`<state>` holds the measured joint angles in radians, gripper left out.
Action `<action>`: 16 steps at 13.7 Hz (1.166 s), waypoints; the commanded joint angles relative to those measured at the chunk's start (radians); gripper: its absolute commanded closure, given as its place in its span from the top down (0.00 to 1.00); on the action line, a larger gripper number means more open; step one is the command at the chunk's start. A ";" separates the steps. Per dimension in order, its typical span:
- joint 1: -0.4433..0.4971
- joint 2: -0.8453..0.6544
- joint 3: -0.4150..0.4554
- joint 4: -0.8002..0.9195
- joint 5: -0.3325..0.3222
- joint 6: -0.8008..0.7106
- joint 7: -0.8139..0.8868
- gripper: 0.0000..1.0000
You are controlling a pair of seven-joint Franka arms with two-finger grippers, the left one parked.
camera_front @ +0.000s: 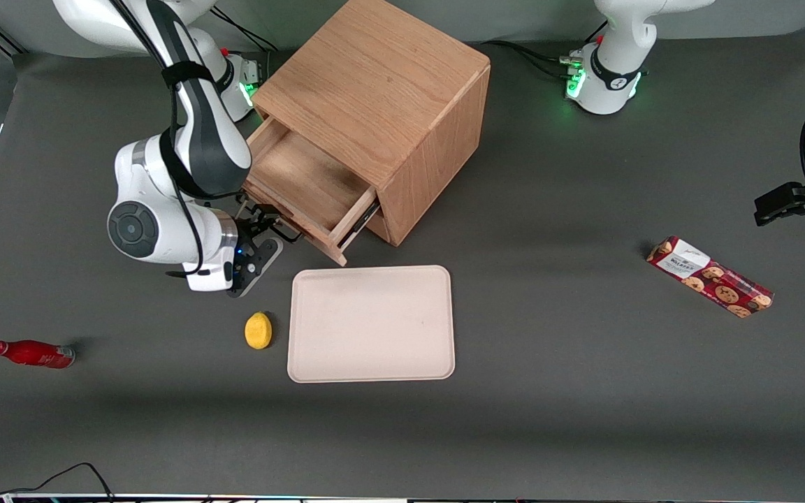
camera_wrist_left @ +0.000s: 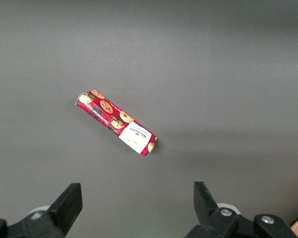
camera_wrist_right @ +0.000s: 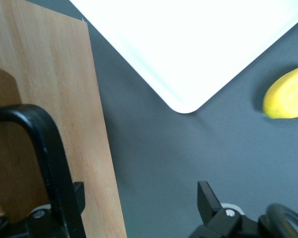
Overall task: Open upper drawer
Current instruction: 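Pull the upper drawer outward by its handle with the right gripper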
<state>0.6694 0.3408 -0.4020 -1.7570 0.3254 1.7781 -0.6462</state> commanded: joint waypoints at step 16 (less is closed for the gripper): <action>-0.010 0.155 -0.139 0.172 0.046 -0.006 -0.251 1.00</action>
<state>0.6660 0.4535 -0.5178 -1.6223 0.3516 1.7777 -0.8363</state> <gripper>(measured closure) 0.000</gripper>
